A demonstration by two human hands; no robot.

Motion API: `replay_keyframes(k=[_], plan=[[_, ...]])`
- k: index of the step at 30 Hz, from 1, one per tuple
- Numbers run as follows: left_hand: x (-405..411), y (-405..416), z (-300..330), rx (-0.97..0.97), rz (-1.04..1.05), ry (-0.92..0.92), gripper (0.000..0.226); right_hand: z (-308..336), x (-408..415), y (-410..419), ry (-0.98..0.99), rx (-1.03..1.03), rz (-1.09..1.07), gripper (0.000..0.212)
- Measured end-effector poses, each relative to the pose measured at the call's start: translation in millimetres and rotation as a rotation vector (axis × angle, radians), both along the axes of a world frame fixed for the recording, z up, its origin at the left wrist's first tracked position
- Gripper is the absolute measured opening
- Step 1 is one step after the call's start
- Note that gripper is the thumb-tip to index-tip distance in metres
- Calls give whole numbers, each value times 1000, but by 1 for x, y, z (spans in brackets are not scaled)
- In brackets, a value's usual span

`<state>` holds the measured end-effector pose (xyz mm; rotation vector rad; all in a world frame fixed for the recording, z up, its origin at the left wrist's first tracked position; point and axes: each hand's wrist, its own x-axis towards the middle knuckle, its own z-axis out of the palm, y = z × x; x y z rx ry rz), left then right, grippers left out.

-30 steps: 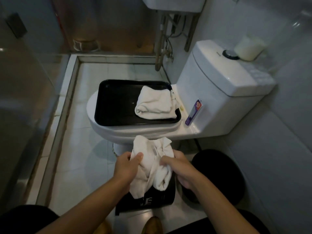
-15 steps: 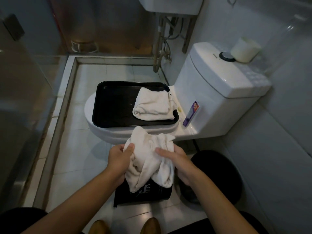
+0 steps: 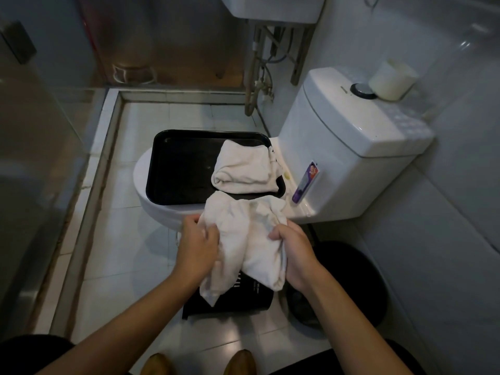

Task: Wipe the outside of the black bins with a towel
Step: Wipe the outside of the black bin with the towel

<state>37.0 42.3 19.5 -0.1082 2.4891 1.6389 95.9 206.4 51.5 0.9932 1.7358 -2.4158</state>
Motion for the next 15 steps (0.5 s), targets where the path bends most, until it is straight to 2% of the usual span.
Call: replay_keyframes(k=[2,4,6,8,10,12,14,15], plan=[[5,6,-2,-121,23,114,36,2,0,-4,-3,-26,3,32],[10,8,4,-259,70,234,38,4,0,-6,-5,-42,3,32],[14,7,11,-200,26,325,24,4,-1,-10,3,-57,-2,37],[21,8,18,-32,-29,293,12,4,-2,-14,20,-61,-7,44],[27,9,24,26,-108,257,26,4,-3,-16,40,-68,-4,49],[31,9,23,-47,-213,270,44,6,-3,-17,63,-79,2,50],[33,9,20,-140,-265,337,45,7,-2,-17,67,-81,-5,46],[32,9,19,-144,-242,388,38,8,-2,-16,63,-78,-24,45]])
